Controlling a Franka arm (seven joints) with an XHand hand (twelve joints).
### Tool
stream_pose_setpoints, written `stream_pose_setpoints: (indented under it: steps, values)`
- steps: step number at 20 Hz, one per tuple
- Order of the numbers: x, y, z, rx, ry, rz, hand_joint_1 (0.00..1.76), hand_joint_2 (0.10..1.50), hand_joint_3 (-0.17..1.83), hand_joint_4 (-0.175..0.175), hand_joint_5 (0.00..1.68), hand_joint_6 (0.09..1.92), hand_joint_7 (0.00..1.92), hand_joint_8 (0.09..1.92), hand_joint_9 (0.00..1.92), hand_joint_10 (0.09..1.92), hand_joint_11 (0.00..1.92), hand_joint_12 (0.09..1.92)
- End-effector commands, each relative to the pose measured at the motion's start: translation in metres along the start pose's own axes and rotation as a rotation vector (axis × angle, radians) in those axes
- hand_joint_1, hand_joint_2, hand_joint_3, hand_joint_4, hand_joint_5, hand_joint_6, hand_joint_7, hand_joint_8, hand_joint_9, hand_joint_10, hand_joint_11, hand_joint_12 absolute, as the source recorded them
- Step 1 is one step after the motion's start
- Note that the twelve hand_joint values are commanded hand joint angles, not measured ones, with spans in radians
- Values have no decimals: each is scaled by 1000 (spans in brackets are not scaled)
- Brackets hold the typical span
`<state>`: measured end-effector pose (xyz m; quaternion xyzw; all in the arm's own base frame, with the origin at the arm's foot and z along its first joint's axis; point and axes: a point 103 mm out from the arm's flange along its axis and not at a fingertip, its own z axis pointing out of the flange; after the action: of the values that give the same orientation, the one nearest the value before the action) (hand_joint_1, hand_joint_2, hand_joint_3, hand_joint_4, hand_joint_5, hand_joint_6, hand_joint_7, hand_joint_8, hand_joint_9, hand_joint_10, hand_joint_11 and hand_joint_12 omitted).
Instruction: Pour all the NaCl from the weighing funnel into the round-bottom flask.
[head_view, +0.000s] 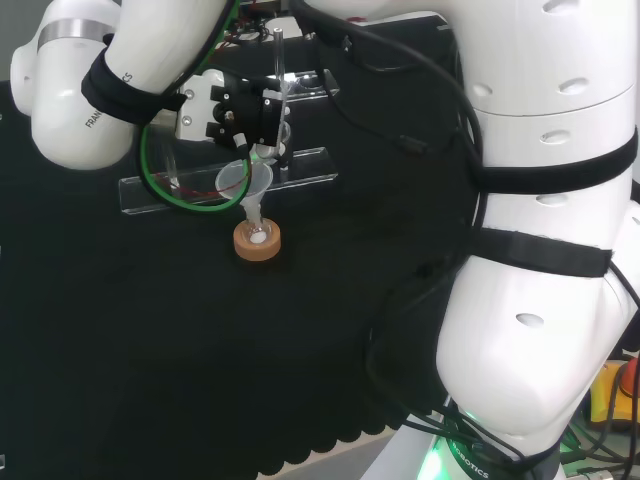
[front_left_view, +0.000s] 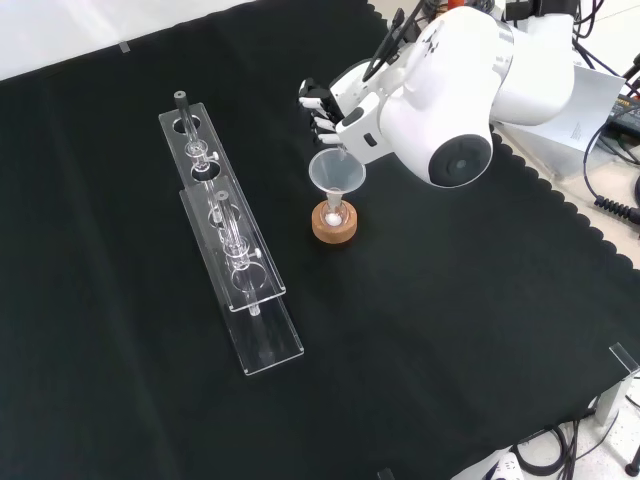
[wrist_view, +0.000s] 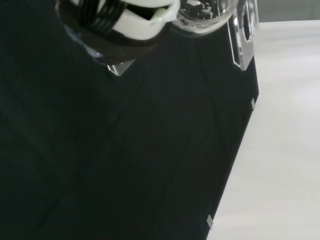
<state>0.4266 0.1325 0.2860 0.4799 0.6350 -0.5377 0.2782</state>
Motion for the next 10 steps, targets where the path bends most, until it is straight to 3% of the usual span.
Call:
stream_pose_setpoints:
  steps: [1, 10]
  values:
    - [2, 0, -3, -1, -22, 3, 1261, 954, 92, 67, 1200, 685, 1335, 406, 1420, 87, 1092, 863]
    - [3, 1, -5, 3, -45, 8, 1262, 953, 94, 67, 1201, 683, 1335, 406, 1421, 87, 1092, 863]
